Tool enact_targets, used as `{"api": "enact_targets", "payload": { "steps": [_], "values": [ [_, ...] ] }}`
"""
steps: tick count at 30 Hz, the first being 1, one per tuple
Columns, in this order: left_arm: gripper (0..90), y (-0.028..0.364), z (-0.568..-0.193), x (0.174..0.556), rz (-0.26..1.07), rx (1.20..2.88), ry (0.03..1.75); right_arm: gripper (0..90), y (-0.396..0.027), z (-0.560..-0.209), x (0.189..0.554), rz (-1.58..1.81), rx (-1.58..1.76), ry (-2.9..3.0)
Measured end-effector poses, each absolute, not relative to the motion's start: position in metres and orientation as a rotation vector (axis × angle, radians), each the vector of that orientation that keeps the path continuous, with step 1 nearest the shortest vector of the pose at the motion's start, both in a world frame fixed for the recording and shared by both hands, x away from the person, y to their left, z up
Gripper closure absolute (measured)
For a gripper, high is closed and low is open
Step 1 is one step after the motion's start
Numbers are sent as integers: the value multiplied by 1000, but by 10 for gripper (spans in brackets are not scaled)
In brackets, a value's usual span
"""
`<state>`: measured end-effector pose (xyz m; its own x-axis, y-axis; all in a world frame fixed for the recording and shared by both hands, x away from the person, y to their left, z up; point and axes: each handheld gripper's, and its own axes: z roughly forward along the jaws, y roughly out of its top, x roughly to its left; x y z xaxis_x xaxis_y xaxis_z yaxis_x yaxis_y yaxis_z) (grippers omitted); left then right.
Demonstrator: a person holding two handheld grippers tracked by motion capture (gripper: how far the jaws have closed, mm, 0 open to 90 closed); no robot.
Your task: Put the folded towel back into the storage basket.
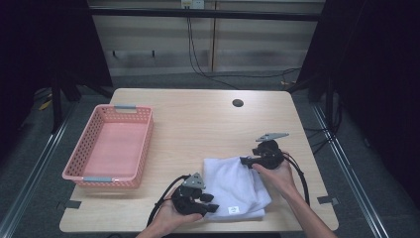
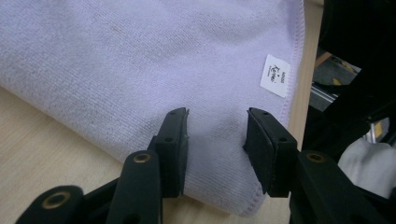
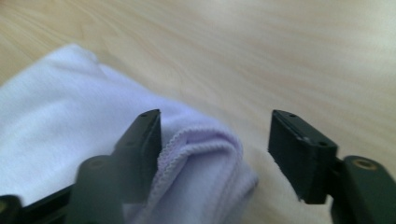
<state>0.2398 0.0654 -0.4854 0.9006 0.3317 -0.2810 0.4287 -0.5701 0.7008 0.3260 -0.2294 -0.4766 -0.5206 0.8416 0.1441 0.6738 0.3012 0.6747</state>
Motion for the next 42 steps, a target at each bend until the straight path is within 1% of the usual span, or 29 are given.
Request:
{"api": "enact_targets", "payload": {
  "steps": [4, 7, 9, 10, 12, 13, 14, 16, 21, 22, 24, 28, 29, 31, 32, 33, 36, 38, 39, 40, 41, 42],
  "values": [
    [567, 71, -485, 236, -142, 2212, 555, 412, -243, -489, 322, 1021, 1422, 2342],
    [493, 78, -480, 233, -137, 2208, 562, 405, -247, -492, 322, 1055, 1439, 2348],
    [465, 87, -478, 232, -155, 2203, 593, 400, -247, -492, 323, 1061, 1431, 2358],
    [448, 92, -478, 231, -146, 2195, 600, 367, -247, -492, 323, 1067, 1432, 2354],
    [424, 101, -480, 227, -168, 2199, 627, 337, -247, -491, 324, 1120, 1401, 2362],
    [406, 103, -481, 225, -174, 2200, 632, 306, -247, -491, 324, 1117, 1400, 2367],
    [384, 103, -482, 223, -183, 2209, 638, 298, -246, -491, 325, 1150, 1391, 2371],
    [362, 100, -484, 222, -200, 2215, 639, 268, -245, -491, 326, 1173, 1384, 2383],
    [306, 78, -489, 221, -200, 2261, 636, 263, -241, -496, 326, 1143, 1369, 2417],
    [298, 75, -489, 220, -178, 2271, 637, 263, -241, -497, 326, 1131, 1364, 2424],
    [299, 72, -491, 219, -178, 2266, 643, 281, -241, -498, 325, 1143, 1351, 2446],
    [295, 71, -491, 219, -156, 2287, 644, 282, -240, -500, 325, 1148, 1344, 2468],
    [310, 70, -491, 219, -157, 2277, 648, 294, -240, -500, 325, 1143, 1346, 2475],
    [334, 68, -491, 218, -137, 2286, 644, 372, -239, -499, 324, 1145, 1323, 2506],
    [343, 66, -491, 217, -115, 2293, 651, 377, -238, -498, 323, 1144, 1330, 2509],
    [353, 65, -491, 218, -127, 2297, 636, 409, -237, -498, 323, 1133, 1323, 2512],
    [442, 61, -489, 219, -116, 2318, 636, 522, -234, -497, 323, 1144, 1311, 2540],
    [500, 59, -489, 218, -81, 2330, 637, 556, -233, -497, 321, 1144, 1319, 2549],
    [536, 59, -489, 218, -81, 2330, 637, 588, -233, -497, 321, 1147, 1317, 2552],
    [586, 59, -488, 217, -52, 2349, 607, 599, -233, -498, 321, 1155, 1308, 2560],
    [642, 59, -490, 216, -40, 2332, 601, 622, -234, -498, 321, 1166, 1314, 2560],
    [671, 61, -490, 217, -43, 2334, 585, 633, -234, -498, 321, 1175, 1324, 2565]
  ]
}}
